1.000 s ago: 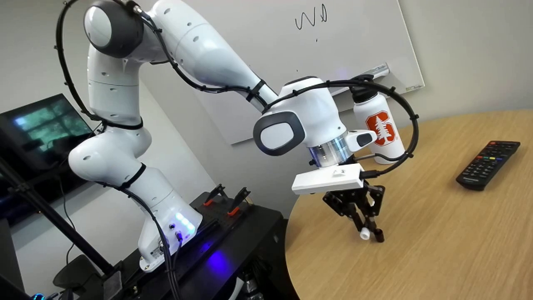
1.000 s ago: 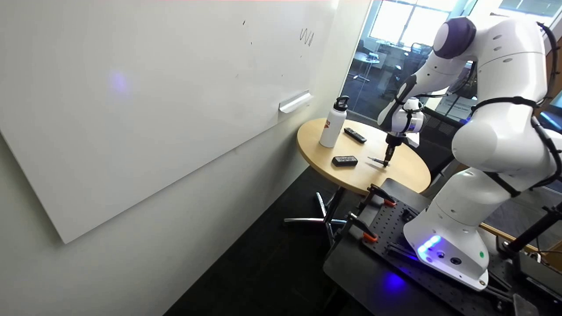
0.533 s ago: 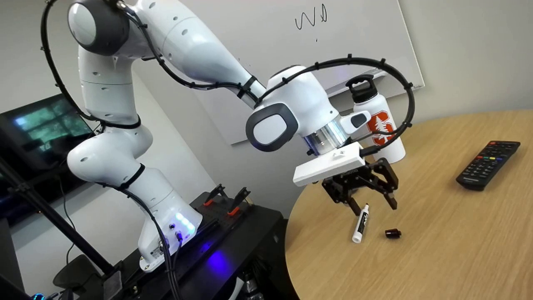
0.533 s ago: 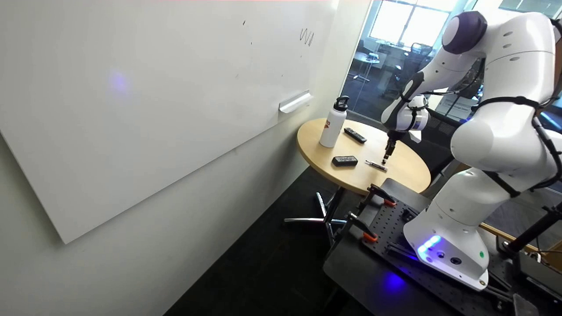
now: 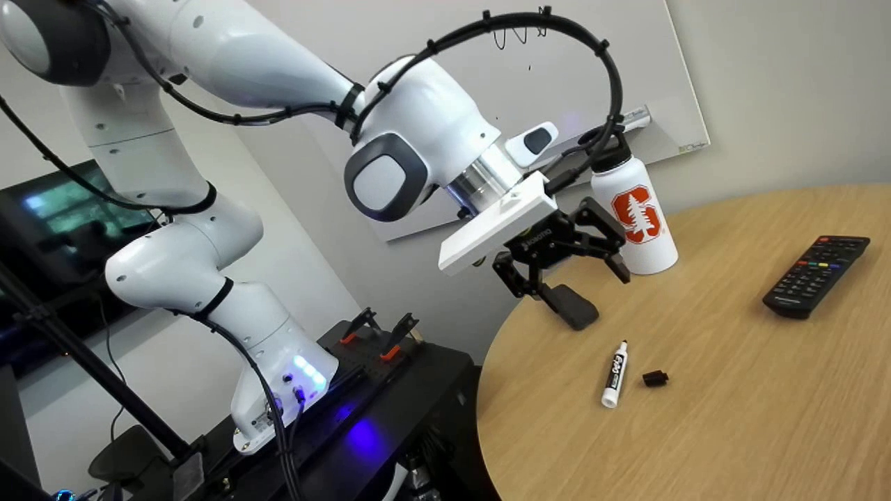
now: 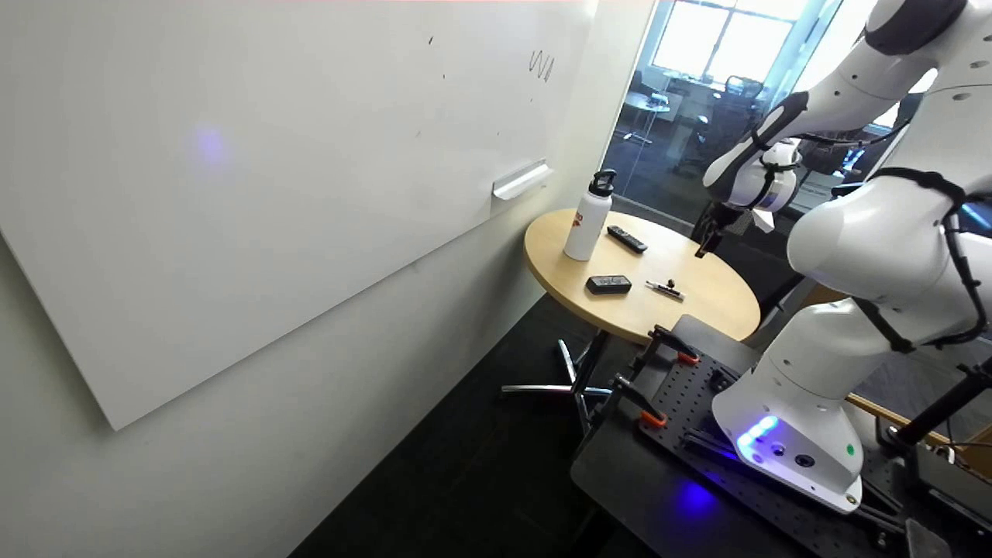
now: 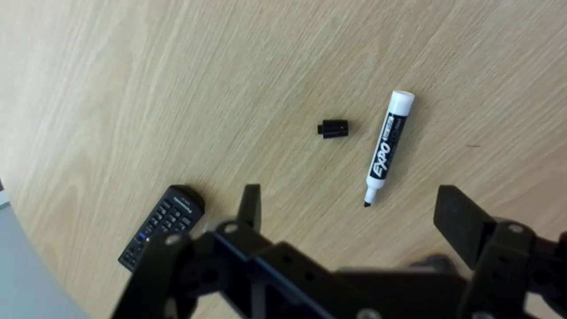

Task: Use the marker to scribble on the white board

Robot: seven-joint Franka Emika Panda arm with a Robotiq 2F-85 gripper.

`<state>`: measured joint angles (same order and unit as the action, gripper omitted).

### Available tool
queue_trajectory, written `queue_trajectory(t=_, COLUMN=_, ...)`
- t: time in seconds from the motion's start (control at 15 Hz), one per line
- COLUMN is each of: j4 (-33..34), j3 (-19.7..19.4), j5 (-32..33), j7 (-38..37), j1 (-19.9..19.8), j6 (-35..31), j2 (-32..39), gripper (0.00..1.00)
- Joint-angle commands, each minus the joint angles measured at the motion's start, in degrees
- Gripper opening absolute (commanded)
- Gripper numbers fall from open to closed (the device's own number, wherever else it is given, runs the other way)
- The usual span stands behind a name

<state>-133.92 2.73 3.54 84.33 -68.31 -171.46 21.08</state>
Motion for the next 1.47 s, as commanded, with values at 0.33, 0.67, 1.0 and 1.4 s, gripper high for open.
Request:
queue_trajectory(t=0.33, j4=-7.33, j3=10.93, j5=-16.19, j7=21.59, j1=-10.53, j6=8.5, j2=-13.1, gripper=1.0)
queue_trajectory(t=0.67, j4=-5.36, j3=3.23, j5=-18.77, j7=23.75, j1=-3.35, j6=8.87, j2=-11.32, gripper=1.0)
queue_trajectory(t=1.0, j4=-5.3, j3=2.64, j5=-18.78, j7=23.72, j1=-2.27, j6=8.85, j2=-10.6, gripper=1.0)
queue_trajectory(t=1.4, j4=-5.29, j3=2.61, j5=-18.78, j7=23.72, j1=-2.26, j6=8.85, j2=-10.59, gripper=1.0)
